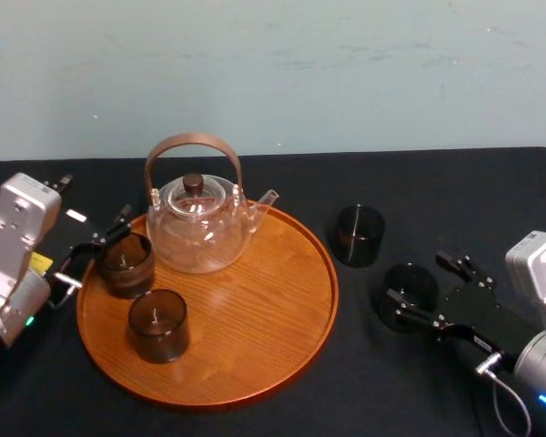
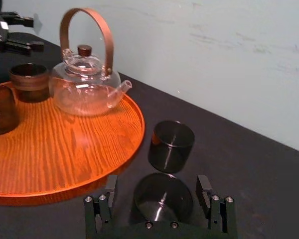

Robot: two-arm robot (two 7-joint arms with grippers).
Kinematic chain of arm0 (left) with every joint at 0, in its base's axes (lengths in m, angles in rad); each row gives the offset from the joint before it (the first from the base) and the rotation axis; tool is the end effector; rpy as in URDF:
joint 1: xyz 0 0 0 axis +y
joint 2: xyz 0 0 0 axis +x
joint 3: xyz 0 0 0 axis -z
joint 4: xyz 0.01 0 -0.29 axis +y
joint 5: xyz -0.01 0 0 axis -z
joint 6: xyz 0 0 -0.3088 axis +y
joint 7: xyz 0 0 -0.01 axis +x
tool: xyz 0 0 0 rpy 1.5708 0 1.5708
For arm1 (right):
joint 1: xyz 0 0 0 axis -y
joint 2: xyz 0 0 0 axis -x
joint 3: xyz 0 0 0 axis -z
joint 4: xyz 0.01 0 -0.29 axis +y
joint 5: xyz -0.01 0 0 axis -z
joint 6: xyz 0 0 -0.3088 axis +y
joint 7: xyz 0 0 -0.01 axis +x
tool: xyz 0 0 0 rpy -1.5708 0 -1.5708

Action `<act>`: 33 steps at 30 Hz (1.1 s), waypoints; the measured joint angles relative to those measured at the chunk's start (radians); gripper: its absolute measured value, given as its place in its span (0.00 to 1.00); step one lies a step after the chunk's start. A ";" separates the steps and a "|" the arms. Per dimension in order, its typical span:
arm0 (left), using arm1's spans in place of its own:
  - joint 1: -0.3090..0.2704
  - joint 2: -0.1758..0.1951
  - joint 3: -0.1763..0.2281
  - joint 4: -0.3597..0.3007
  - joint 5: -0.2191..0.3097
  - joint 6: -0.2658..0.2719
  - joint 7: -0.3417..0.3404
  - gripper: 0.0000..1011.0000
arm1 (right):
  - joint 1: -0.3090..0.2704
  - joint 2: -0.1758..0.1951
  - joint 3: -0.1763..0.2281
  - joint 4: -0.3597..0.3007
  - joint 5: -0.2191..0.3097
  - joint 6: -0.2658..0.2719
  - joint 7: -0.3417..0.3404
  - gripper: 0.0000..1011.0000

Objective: Pick up the glass from the table and place it on the tray.

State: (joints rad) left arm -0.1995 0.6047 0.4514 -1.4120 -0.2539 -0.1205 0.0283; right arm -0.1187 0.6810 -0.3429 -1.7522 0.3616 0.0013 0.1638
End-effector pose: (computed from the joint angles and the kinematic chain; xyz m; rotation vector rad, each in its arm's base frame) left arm 0.3581 0.0827 -0.3023 0.3045 -0.2850 1.2480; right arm 0.2738 -0.0676 -0.2916 -0.2950 -0.0706 -0.9932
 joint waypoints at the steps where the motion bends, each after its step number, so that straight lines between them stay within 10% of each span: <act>1: 0.000 0.000 0.000 0.000 0.000 0.000 0.000 0.99 | -0.001 -0.004 0.005 0.006 0.001 0.003 0.001 0.99; 33: 0.000 0.000 0.000 0.000 0.000 0.000 0.000 0.99 | -0.012 -0.093 0.072 0.130 0.019 0.016 0.096 0.99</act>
State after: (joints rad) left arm -0.1995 0.6047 0.4514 -1.4119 -0.2539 -0.1205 0.0283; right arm -0.1309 0.5882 -0.2706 -1.6219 0.3811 0.0170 0.2601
